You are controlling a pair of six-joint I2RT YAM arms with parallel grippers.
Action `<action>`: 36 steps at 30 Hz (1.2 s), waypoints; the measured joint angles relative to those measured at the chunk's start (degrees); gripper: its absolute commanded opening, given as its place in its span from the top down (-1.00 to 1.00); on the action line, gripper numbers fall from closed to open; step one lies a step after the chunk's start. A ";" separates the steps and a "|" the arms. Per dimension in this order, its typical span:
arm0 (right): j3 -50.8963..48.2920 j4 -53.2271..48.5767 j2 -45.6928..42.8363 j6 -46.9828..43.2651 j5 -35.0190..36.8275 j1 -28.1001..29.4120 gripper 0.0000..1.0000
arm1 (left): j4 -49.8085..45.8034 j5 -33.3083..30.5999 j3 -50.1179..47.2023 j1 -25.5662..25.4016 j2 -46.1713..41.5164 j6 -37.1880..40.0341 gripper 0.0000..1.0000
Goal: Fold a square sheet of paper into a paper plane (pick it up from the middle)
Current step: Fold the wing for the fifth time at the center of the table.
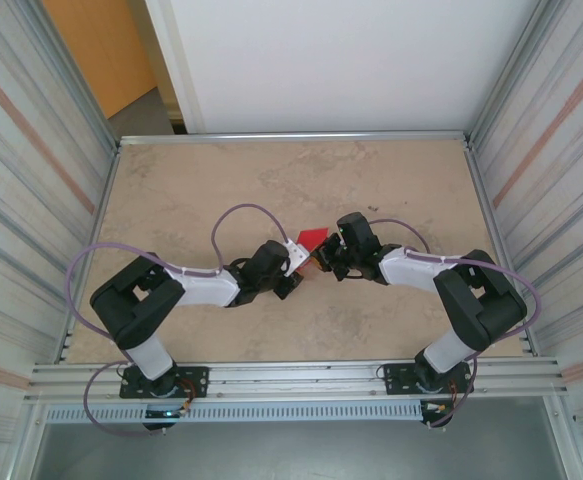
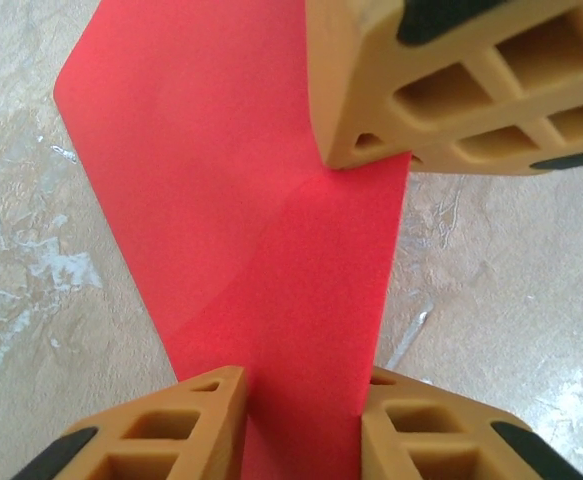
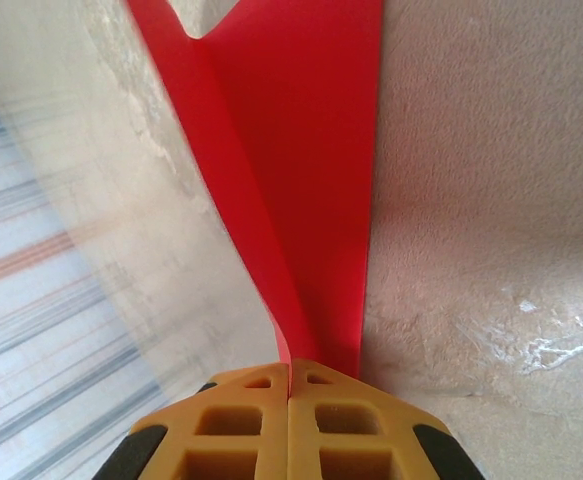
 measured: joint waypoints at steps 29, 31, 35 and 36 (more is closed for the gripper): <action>-1.29 -14.21 -12.76 -15.85 8.39 -5.27 -0.34 | 4.09 12.24 -1.79 3.50 2.36 -7.78 0.63; -2.08 -14.23 -13.88 -18.75 8.68 -5.25 -0.35 | 4.87 16.15 -2.40 5.88 2.34 -10.40 0.63; -2.27 -14.82 -14.08 -24.85 8.46 -4.90 -0.35 | 5.66 23.50 -3.39 10.54 2.34 -15.89 0.65; -2.25 -14.95 -13.94 -26.12 8.17 -4.63 -0.35 | 5.64 24.74 -3.45 11.26 2.34 -16.83 0.65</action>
